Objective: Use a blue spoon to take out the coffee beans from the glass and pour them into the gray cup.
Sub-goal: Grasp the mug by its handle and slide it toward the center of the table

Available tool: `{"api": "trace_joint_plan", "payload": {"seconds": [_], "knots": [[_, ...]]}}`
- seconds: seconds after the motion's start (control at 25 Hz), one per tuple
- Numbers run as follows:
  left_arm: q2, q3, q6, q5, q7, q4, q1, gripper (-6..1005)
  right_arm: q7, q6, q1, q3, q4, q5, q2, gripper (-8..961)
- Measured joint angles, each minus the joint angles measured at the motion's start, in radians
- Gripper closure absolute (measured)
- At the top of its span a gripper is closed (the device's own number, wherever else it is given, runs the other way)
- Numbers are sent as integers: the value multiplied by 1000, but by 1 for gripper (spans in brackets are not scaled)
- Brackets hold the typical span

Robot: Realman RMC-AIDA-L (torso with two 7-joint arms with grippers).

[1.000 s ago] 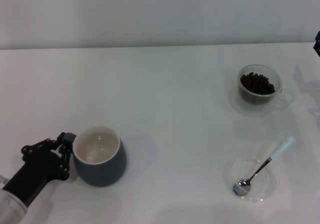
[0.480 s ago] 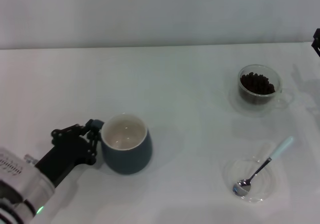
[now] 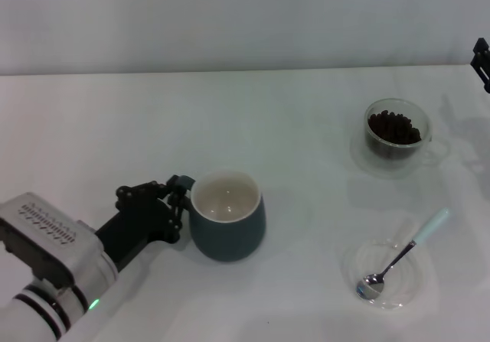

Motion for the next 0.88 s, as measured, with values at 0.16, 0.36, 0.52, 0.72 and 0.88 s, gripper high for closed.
{"api": "trace_joint_plan", "payload": {"seconds": [0.16,0.36,0.52,0.72,0.88], "knots": [[-2,0,-24,16,0,11,-5,917,0,0,4,0,-2,0,-1,185],[-4,0,-26,33,0,11,-5,917,0,-1,3,0,-3,0,-2,185],[-4,-1,-27,54,0,11,-3,917,0,-2,-1,0,-3,2,-2,184],[-4,-1,-31,61,0,11,-2,917,0,-2,-2,0,-2,2,-2,184],[-3,-1,-37,61,0,11,1,916,0,-2,-3,0,-2,1,-1,184]]}}
